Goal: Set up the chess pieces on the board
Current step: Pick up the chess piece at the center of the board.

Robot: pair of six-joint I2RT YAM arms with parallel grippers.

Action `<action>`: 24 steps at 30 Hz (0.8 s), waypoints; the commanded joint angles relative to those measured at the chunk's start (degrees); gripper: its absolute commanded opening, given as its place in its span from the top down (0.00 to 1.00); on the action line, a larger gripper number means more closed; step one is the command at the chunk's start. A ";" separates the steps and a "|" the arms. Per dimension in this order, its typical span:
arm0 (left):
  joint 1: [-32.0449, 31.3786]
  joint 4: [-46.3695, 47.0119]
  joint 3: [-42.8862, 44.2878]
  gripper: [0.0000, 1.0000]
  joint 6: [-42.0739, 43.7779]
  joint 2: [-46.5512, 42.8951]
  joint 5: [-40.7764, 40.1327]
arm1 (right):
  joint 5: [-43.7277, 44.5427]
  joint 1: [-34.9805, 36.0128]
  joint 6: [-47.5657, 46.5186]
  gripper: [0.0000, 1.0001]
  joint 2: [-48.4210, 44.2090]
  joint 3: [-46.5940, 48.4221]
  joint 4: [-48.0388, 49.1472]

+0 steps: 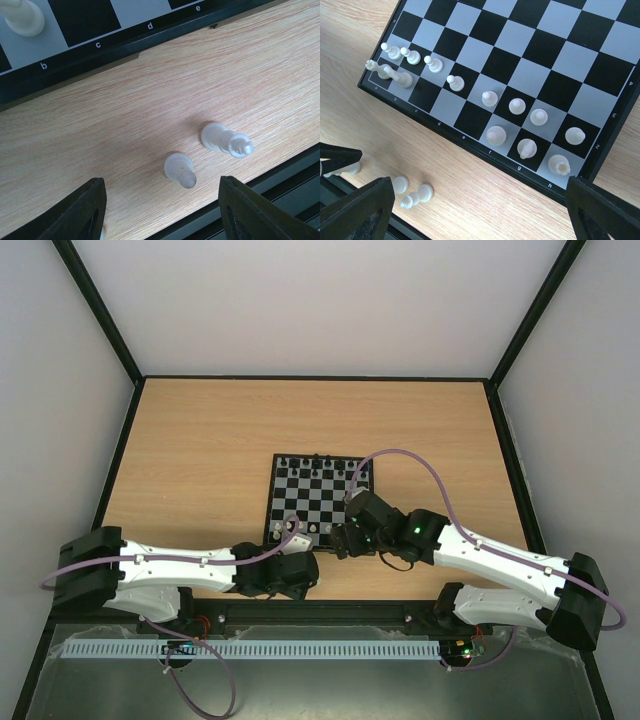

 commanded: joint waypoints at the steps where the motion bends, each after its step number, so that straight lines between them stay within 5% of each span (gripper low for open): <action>1: -0.54 0.11 1.10 0.35 0.30 0.33 -0.45 | 0.72 -0.29 0.10 0.06 -0.84 -0.54 -0.92; 24: -0.89 -0.08 0.73 0.31 -0.71 0.38 -0.19 | 1.59 -0.28 0.48 0.08 -2.56 -0.47 -1.31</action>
